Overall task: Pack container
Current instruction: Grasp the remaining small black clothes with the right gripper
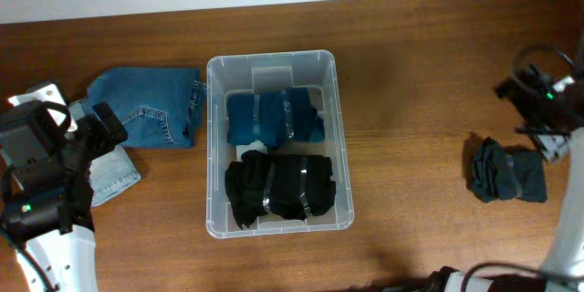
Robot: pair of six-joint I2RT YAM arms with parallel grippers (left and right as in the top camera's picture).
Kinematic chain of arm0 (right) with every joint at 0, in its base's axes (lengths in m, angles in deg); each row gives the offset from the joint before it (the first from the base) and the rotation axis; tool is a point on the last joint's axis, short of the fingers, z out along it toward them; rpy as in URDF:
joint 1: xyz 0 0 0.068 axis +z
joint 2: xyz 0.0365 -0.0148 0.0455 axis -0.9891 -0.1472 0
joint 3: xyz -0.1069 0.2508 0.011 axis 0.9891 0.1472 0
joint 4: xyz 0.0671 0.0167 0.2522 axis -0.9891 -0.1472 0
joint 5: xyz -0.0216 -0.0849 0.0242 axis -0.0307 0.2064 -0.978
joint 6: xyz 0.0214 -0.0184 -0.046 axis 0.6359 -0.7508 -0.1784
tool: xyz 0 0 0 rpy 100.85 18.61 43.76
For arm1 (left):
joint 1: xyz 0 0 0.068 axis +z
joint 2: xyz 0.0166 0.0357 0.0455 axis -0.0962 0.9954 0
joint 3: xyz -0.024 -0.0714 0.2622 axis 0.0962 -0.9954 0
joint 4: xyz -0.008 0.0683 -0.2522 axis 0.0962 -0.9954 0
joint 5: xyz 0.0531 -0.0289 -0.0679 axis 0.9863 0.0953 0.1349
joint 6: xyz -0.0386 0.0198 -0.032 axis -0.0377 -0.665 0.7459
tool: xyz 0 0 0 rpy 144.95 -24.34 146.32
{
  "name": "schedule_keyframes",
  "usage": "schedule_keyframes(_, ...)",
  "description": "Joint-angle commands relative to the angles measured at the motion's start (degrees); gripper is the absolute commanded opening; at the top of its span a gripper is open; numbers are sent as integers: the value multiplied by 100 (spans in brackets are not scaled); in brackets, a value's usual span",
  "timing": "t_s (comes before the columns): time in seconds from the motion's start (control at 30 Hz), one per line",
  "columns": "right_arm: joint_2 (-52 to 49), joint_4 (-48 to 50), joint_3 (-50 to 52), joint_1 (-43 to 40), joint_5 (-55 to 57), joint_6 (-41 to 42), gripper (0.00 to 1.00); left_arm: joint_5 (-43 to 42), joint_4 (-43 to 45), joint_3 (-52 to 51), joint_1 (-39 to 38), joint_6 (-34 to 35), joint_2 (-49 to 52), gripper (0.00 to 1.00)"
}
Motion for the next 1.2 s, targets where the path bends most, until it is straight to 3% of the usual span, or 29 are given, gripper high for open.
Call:
schedule_keyframes(0.0,9,455,1228,-931,-752,94,99,-61,13,111,31,76,-13,99)
schedule_keyframes(0.2,7,1779,3180,-2133,-1215,52,99,-61,13,111,31,76,-13,99)
schedule_keyframes(0.6,-37,4730,5051,-2179,-1152,79,100,-61,11,111,31,76,-13,99)
schedule_keyframes(0.67,-90,4979,5125,-2179,-1147,76,92,-63,9,111,31,76,-13,99)
schedule_keyframes(0.7,-151,5038,5139,-2179,-1126,76,82,-63,4,111,31,76,-13,99)
schedule_keyframes(0.87,-214,5302,5134,-2168,-1180,74,4,-63,-13,111,31,76,-13,99)
schedule_keyframes(1.03,-186,5206,4732,-2076,-2041,-516,4,-61,-11,111,31,76,-13,99)
schedule_keyframes(1.17,103,4107,3357,-1239,-2225,-1355,4,-61,-13,111,31,76,-13,99)
